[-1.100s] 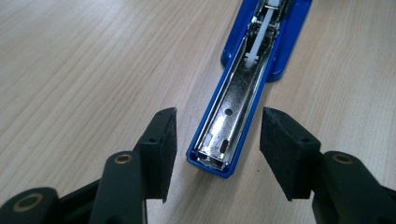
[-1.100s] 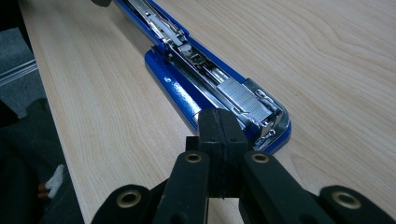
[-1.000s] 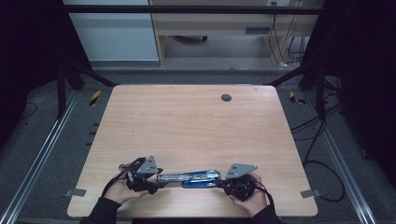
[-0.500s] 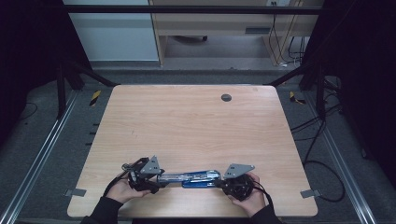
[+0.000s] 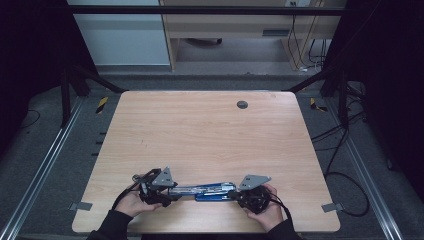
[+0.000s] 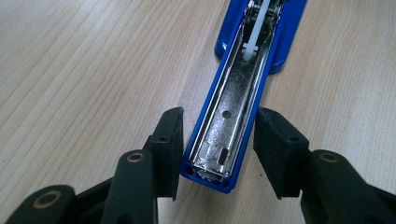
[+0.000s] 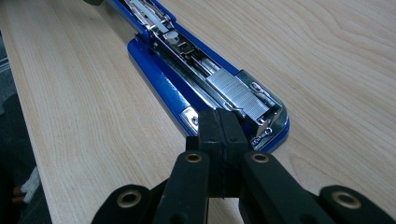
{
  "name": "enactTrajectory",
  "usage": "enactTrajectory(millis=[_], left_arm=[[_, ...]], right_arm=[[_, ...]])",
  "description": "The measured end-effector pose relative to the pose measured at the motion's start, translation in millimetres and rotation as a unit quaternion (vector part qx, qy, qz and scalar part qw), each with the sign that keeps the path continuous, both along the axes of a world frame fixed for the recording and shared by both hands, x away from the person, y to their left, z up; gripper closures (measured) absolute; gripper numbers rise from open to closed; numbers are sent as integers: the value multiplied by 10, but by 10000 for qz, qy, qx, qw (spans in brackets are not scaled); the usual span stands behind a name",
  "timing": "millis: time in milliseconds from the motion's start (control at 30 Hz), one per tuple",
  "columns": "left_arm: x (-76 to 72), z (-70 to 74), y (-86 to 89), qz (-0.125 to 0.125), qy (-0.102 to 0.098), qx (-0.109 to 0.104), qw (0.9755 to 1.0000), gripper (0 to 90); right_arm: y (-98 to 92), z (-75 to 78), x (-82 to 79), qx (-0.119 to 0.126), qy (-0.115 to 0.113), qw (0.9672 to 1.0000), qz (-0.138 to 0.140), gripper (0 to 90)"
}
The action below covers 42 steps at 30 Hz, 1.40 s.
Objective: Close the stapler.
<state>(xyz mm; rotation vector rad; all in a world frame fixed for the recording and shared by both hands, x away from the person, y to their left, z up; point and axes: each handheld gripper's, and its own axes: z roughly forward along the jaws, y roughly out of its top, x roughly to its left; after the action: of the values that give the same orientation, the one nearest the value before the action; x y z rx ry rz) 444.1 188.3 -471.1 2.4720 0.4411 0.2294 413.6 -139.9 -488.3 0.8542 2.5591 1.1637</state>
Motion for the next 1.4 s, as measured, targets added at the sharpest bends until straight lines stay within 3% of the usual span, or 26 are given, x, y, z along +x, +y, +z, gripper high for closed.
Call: enactTrajectory(millis=[567, 900, 1400], left_arm=[[51, 26, -11, -121, 179, 93, 9997, 547], [71, 74, -21, -264, 177, 221, 9993, 560], [73, 142, -38, -314, 193, 249, 9990, 568]], right_arm=[[7, -7, 12, 10, -18, 10000, 1, 900], [9, -8, 13, 4, -20, 10000, 12, 900], [11, -8, 13, 13, -14, 10000, 14, 900]])
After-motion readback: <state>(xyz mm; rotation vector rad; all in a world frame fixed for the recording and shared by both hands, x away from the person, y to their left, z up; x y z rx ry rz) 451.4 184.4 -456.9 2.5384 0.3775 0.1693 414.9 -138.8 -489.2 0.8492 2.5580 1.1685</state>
